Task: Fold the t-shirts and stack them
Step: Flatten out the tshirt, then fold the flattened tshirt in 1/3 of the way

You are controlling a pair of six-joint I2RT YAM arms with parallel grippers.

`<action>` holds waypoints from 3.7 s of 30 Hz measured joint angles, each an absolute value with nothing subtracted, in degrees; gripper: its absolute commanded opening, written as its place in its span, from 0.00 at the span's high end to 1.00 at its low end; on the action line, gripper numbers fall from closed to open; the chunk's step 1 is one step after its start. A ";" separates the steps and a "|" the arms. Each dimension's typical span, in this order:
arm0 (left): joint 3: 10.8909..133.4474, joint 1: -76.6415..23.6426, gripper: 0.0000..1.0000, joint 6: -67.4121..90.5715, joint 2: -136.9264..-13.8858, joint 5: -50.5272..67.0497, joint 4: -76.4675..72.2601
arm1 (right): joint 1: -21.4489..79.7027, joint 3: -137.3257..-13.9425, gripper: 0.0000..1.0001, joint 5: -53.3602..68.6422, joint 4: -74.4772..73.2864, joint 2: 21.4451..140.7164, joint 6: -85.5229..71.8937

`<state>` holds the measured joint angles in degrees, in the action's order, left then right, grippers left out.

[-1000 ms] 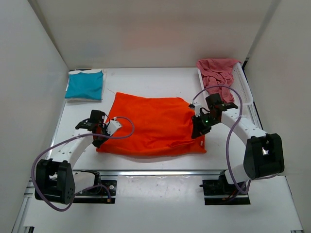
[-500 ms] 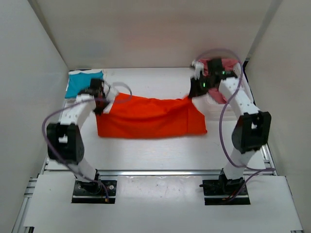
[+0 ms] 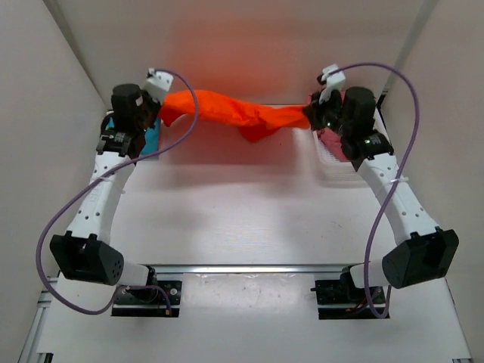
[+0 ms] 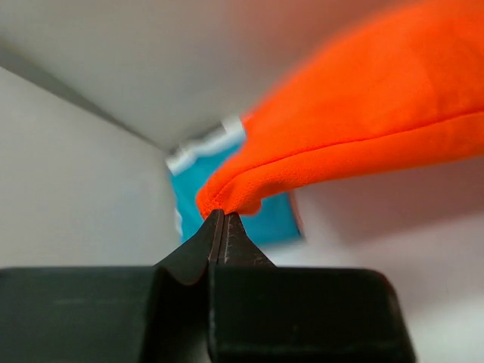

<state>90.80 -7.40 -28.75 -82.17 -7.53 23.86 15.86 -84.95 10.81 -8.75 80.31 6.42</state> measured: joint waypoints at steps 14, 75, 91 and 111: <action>45.50 -9.19 1.00 -36.05 -82.41 -10.07 30.41 | 14.24 -55.83 1.00 24.49 -31.75 85.71 7.44; 86.63 6.22 0.42 -19.84 -112.18 -7.99 40.82 | 14.09 -79.09 0.43 11.77 -28.36 98.19 12.29; 78.43 4.73 0.38 -10.96 -112.25 -1.06 42.87 | 9.45 -67.18 0.35 15.44 -29.80 100.77 -1.63; 79.26 2.63 1.00 -9.93 -113.84 -0.51 42.00 | 12.75 -65.25 1.00 10.63 -28.53 104.75 -4.05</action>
<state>79.26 2.63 -9.93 -113.84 -0.51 42.00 12.75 -65.25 10.63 -28.53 104.75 -4.05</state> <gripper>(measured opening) 0.025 0.011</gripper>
